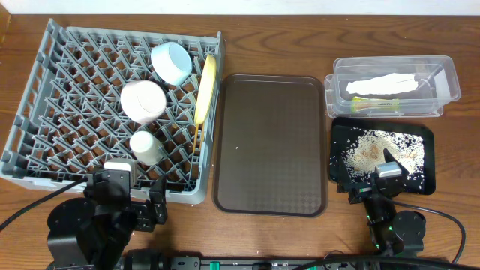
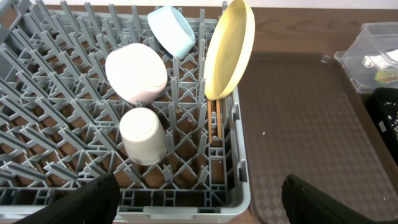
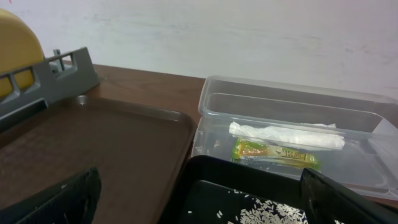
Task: Sort waste into correct bins and load items into the dishwasher
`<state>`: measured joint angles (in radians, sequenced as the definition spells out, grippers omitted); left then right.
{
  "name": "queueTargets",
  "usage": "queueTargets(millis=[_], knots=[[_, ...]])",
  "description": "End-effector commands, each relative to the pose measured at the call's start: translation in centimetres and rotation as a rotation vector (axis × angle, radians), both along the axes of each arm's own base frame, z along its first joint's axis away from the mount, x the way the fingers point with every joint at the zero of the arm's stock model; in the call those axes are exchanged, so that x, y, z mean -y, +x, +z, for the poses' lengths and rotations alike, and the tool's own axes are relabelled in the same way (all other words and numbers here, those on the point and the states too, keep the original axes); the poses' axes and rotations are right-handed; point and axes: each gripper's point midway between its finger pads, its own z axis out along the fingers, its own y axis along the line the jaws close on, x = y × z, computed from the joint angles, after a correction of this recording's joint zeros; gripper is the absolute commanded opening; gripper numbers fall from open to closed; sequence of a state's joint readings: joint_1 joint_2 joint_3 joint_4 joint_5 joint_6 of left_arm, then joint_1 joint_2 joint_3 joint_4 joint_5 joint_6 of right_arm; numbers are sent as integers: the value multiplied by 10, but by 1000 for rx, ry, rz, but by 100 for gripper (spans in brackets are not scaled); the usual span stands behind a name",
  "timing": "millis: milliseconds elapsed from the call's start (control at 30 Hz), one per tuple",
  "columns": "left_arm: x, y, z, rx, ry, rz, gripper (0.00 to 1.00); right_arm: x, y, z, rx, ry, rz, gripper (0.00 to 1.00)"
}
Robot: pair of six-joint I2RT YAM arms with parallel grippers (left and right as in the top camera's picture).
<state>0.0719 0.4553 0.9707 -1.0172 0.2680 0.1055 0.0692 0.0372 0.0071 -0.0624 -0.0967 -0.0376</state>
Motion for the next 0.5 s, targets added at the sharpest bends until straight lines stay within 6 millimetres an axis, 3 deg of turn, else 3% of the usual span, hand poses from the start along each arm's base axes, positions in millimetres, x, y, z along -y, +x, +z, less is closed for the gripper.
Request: queueTargets(millis=[0, 233, 467], knots=[[2, 0, -1, -1, -4, -13, 86, 0, 0, 0, 4, -11, 3, 99], [-3, -9, -14, -60, 19, 10, 86, 0, 0, 0, 4, -11, 3, 99], [-4, 1, -23, 17, 25, 9, 86, 0, 0, 0, 4, -11, 3, 99]])
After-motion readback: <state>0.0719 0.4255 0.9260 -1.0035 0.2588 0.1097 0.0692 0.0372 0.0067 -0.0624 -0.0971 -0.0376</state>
